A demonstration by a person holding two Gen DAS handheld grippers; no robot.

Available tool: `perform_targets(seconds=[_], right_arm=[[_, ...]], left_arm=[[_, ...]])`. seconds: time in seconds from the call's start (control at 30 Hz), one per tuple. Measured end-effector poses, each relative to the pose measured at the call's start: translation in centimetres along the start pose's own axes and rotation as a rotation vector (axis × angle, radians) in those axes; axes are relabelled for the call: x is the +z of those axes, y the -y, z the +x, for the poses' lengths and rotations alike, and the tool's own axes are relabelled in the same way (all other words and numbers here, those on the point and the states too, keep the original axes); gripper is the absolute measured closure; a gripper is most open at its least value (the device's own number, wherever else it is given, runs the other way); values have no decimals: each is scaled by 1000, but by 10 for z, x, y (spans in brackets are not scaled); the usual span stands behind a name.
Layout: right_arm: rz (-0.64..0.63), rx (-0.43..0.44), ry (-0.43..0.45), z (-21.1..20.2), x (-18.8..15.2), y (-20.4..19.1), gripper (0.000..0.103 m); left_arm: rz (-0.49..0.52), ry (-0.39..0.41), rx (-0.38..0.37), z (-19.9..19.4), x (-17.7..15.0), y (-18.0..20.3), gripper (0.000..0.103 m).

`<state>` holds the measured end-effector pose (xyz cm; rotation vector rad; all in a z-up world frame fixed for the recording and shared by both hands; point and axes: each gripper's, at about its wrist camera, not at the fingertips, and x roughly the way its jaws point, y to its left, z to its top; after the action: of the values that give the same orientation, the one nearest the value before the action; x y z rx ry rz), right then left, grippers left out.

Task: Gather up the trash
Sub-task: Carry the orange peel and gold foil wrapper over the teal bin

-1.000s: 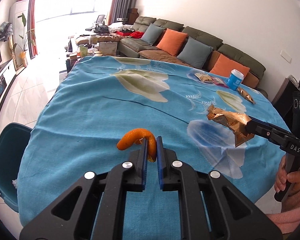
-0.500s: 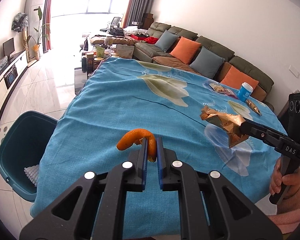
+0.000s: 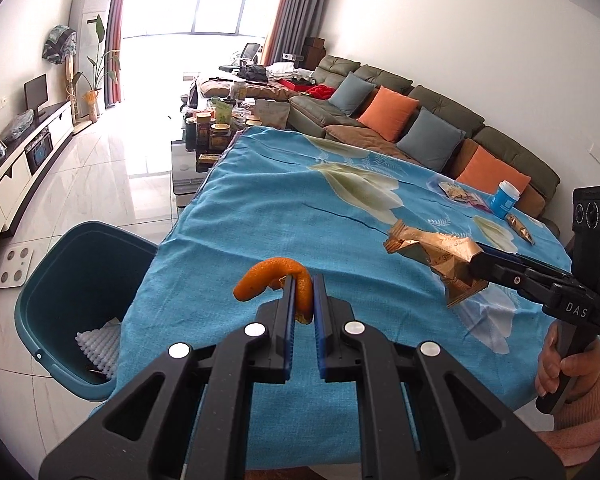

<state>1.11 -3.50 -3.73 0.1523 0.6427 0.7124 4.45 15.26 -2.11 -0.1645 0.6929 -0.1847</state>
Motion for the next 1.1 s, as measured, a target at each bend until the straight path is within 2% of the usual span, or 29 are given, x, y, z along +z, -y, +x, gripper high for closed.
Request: perform_targets(seconds=[1.1], right_arm=[[-97,116,-65,58,25,-57,76]], left_arm=[[-73,58,101,-29,3,-58,94]])
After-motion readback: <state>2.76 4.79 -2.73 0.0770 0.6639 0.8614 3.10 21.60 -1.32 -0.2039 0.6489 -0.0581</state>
